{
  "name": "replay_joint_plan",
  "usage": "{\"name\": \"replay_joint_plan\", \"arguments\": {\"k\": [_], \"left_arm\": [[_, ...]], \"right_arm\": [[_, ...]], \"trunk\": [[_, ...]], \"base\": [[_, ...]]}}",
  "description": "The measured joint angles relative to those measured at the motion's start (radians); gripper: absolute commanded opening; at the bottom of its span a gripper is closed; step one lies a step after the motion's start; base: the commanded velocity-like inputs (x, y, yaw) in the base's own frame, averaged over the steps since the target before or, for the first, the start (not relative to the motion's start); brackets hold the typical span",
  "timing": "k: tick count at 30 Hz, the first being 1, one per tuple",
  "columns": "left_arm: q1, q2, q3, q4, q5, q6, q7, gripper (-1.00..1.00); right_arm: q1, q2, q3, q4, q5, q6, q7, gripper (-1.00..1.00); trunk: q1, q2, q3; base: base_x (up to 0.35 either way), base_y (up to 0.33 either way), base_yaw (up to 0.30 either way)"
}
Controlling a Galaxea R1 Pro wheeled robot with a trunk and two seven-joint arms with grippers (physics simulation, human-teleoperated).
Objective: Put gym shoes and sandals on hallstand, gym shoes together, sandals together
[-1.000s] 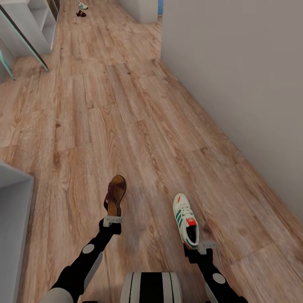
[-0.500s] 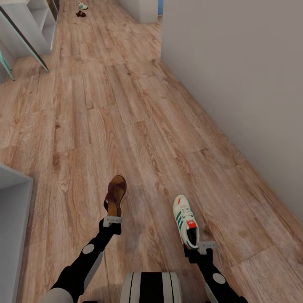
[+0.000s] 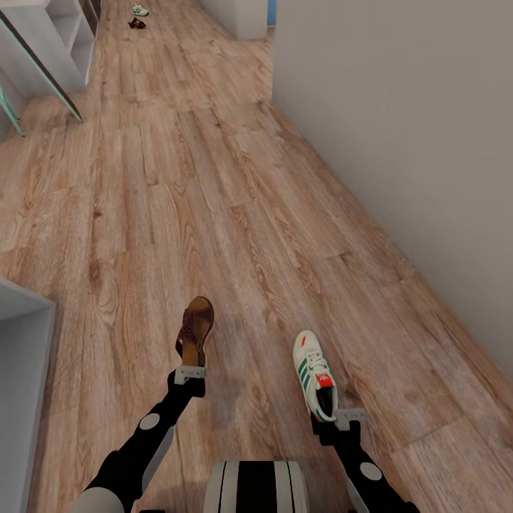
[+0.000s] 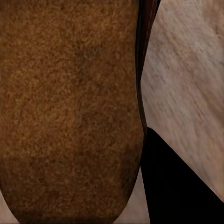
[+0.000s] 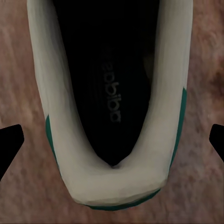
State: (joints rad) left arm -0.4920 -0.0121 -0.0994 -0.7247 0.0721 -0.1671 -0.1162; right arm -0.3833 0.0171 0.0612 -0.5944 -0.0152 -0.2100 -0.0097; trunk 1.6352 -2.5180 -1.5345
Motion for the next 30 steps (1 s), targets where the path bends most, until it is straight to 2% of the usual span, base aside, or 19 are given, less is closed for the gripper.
{"name": "replay_joint_plan", "arguments": {"k": [5, 6, 30], "left_arm": [[0.0, 0.0, 0.001, 0.0, 0.0, -0.001, -0.001, -1.0], [0.0, 0.0, 0.001, 0.0, 0.0, -0.001, -0.001, -1.0], [0.003, 0.001, 0.003, -0.001, 0.0, -0.007, 0.0, -1.0]], "right_arm": [[0.0, 0.0, 0.0, 0.0, 0.0, 0.0, 0.0, 1.0], [0.0, 0.0, 0.0, 0.0, 0.0, 0.0, 0.0, -1.0], [0.0, 0.0, 0.0, 0.0, 0.002, 0.0, 0.0, -1.0]], "trunk": [[0.0, 0.0, 0.0], [0.0, 0.0, 0.0], [0.0, 0.0, 0.0]], "base": [[0.013, 0.0, 0.0], [0.004, 0.0, 0.0], [0.0, 0.0, 0.0]]}}
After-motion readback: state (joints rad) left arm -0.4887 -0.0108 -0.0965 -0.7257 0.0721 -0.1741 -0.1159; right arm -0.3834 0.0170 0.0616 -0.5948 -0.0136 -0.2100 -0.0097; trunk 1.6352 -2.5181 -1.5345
